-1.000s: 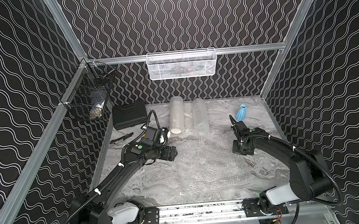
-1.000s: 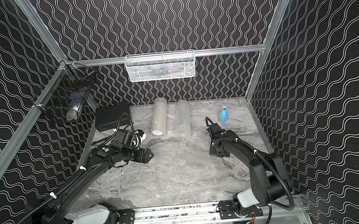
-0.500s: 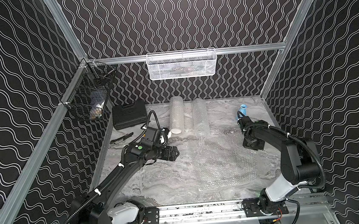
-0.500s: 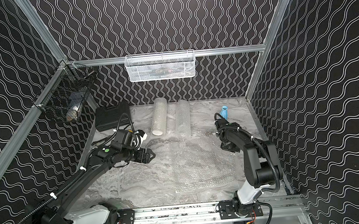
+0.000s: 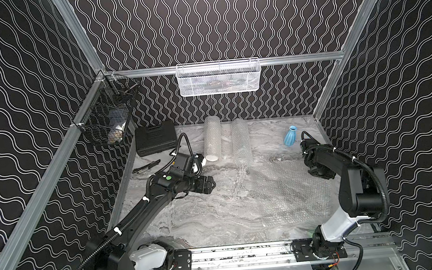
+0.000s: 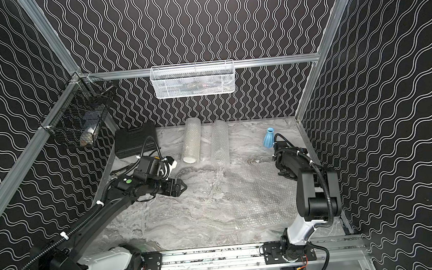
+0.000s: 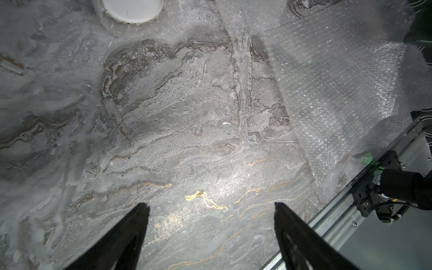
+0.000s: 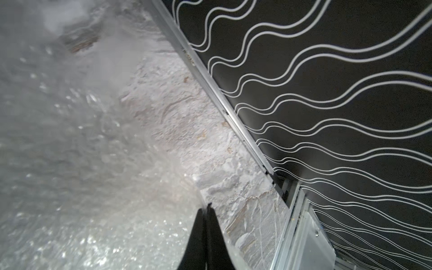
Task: Unwrap the vase from the bubble wrap
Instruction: Move the bubble wrap to the center of the board.
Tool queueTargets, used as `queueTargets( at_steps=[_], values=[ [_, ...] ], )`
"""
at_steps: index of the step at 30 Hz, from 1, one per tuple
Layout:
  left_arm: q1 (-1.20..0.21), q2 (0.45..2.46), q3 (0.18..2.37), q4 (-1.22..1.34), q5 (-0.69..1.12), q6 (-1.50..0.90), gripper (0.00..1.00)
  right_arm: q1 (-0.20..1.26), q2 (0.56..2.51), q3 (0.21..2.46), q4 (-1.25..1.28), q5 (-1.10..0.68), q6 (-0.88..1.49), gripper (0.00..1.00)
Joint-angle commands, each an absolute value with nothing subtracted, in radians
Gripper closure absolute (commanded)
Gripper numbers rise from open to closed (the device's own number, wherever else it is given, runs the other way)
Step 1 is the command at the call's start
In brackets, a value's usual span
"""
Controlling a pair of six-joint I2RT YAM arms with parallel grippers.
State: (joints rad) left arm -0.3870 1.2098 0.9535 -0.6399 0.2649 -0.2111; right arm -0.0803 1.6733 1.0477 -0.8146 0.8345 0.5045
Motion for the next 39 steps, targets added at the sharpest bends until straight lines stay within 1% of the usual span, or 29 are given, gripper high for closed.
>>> queueTargets(
  at_steps=[1,5,6,8,9,10,11,12,15,18,21,26,31,37,39],
  values=[
    [-0.387,1.213,0.957,-0.637,0.249,-0.209,0.13,-0.124,1.661,1.033,-0.763,0.911,0.444,1.00],
    [-0.386,1.219,0.959,-0.639,0.235,-0.208,0.13,-0.193,1.644,1.026,-0.719,0.891,0.405,1.00],
    [-0.386,1.221,0.959,-0.640,0.232,-0.207,0.13,-0.197,1.640,1.031,-0.712,0.870,0.400,0.96],
    [-0.386,1.228,0.963,-0.640,0.227,-0.209,0.13,-0.198,1.642,1.046,-0.714,0.870,0.404,0.84],
    [-0.385,1.230,0.965,-0.640,0.224,-0.210,0.13,-0.198,1.645,1.058,-0.724,0.874,0.412,0.73],
    [-0.386,1.233,0.968,-0.639,0.213,-0.211,0.12,-0.199,1.646,1.071,-0.740,0.889,0.427,0.58],
    [-0.386,1.235,0.972,-0.636,0.203,-0.215,0.12,-0.199,1.642,1.079,-0.747,0.889,0.432,0.46],
    [-0.385,1.238,0.977,-0.633,0.197,-0.218,0.12,-0.198,1.636,1.085,-0.747,0.885,0.432,0.41],
    [-0.381,1.262,1.004,-0.632,0.183,-0.236,0.10,-0.198,1.599,1.099,-0.757,0.874,0.455,0.33],
    [-0.368,1.303,1.048,-0.633,0.171,-0.252,0.07,-0.198,1.545,1.106,-0.740,0.763,0.435,0.32],
    [-0.335,1.361,1.106,-0.624,0.169,-0.268,0.04,-0.196,1.488,1.098,-0.698,0.529,0.375,0.30],
    [-0.275,1.514,1.253,-0.608,0.219,-0.285,0.04,-0.194,1.418,1.062,-0.650,0.139,0.322,0.28],
    [-0.244,1.666,1.408,-0.610,0.205,-0.300,0.02,-0.192,1.359,1.008,-0.608,-0.160,0.313,0.27],
    [-0.229,1.856,1.568,-0.601,0.161,-0.312,0.01,-0.186,1.326,0.926,-0.531,-0.386,0.330,0.26],
    [-0.227,1.926,1.634,-0.619,0.157,-0.313,0.01,-0.176,1.319,0.903,-0.512,-0.408,0.341,0.26]
  ],
)
